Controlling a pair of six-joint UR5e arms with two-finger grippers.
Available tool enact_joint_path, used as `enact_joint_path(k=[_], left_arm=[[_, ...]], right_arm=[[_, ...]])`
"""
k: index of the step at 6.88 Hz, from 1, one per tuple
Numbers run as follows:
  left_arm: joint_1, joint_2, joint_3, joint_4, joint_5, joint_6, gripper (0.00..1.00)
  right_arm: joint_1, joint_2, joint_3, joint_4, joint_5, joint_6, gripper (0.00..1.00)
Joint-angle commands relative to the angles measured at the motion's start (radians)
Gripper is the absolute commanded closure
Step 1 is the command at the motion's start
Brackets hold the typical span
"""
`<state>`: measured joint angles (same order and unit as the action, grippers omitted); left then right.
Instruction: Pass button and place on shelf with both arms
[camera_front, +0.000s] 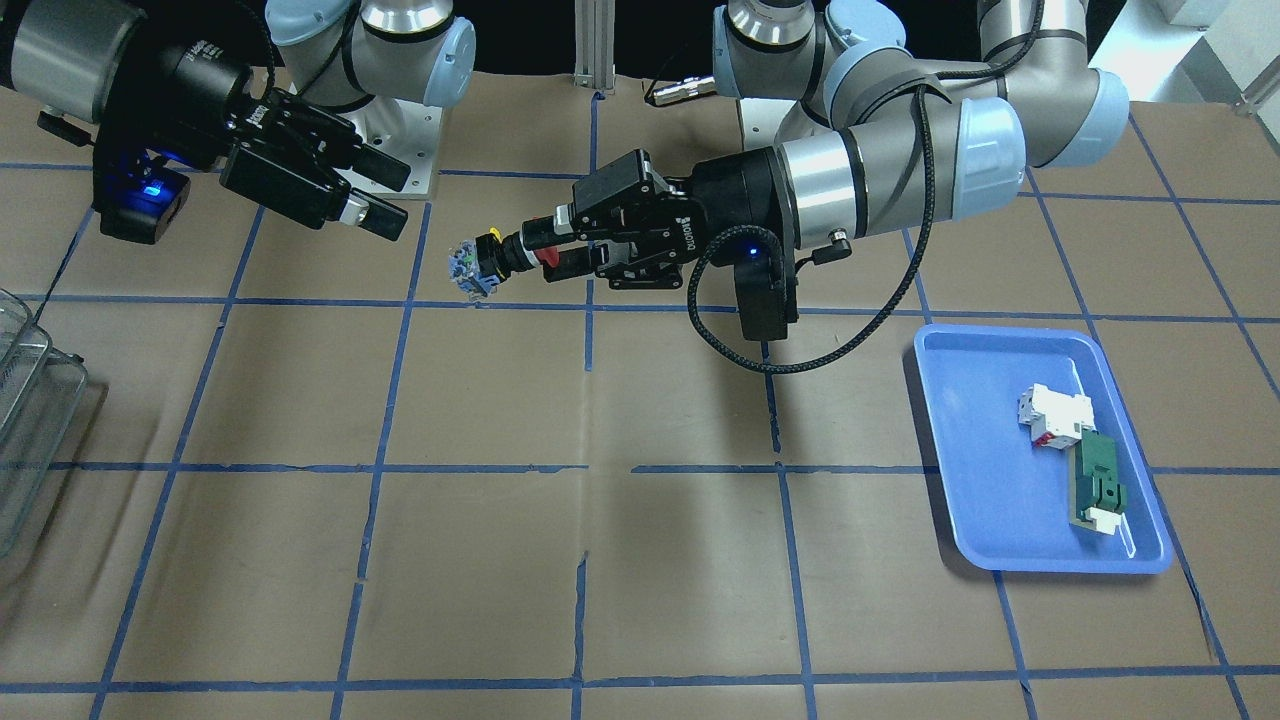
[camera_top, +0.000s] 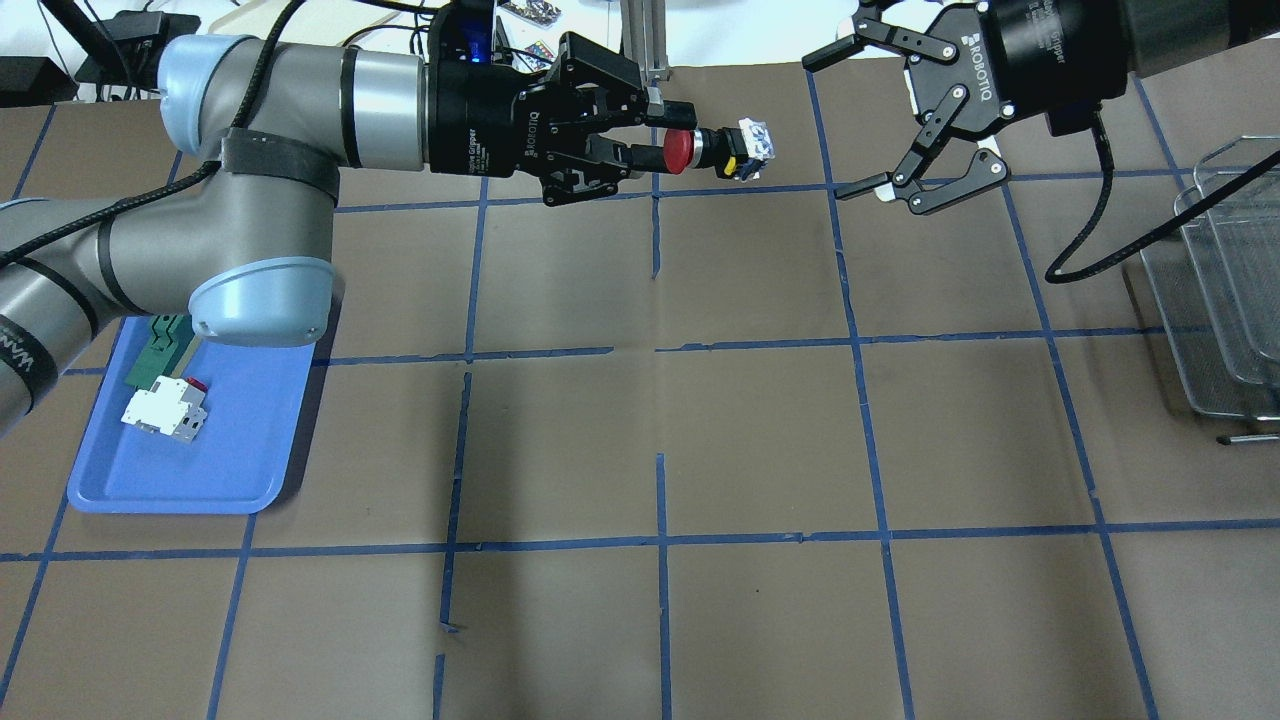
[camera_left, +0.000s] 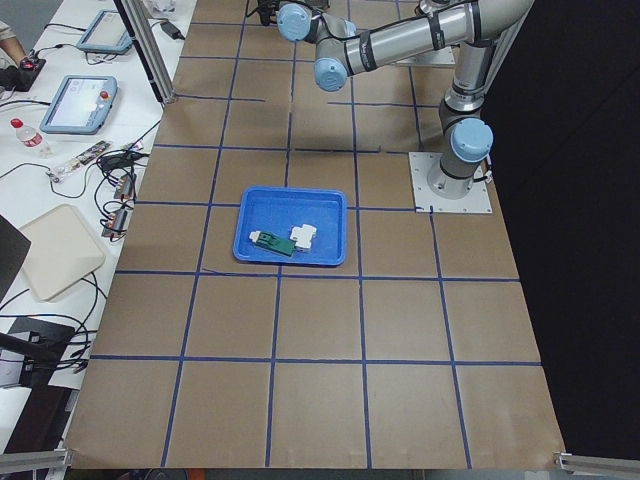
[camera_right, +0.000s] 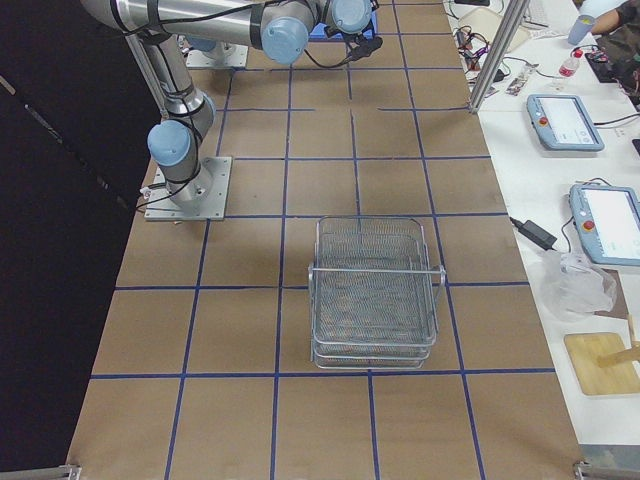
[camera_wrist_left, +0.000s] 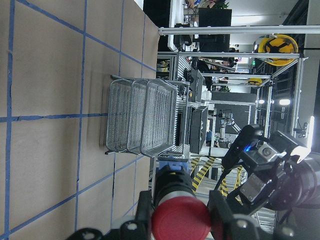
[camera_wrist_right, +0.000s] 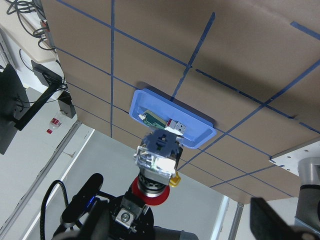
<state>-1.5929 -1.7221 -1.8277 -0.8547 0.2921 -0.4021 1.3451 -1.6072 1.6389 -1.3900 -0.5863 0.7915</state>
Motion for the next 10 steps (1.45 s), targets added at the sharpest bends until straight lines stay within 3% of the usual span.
enact_joint_path(k=[1,4,10], left_arm=[[-0.002,0.007,0.002,0.003,0.001,-0.023,0.95],[-0.013,0.001,0.013,0.025,0.001,-0.066,0.95],[-0.018,0.001,0.010,0.037,0.001,-0.067,0.94]], right_arm=[[0.003,0.010,0.030,-0.023,0.005,0.026,0.00],[0.034,0.044,0.030,-0.160,0.010,0.228,0.00],[0.088,0.085,0.030,-0.162,0.043,0.321,0.00]])
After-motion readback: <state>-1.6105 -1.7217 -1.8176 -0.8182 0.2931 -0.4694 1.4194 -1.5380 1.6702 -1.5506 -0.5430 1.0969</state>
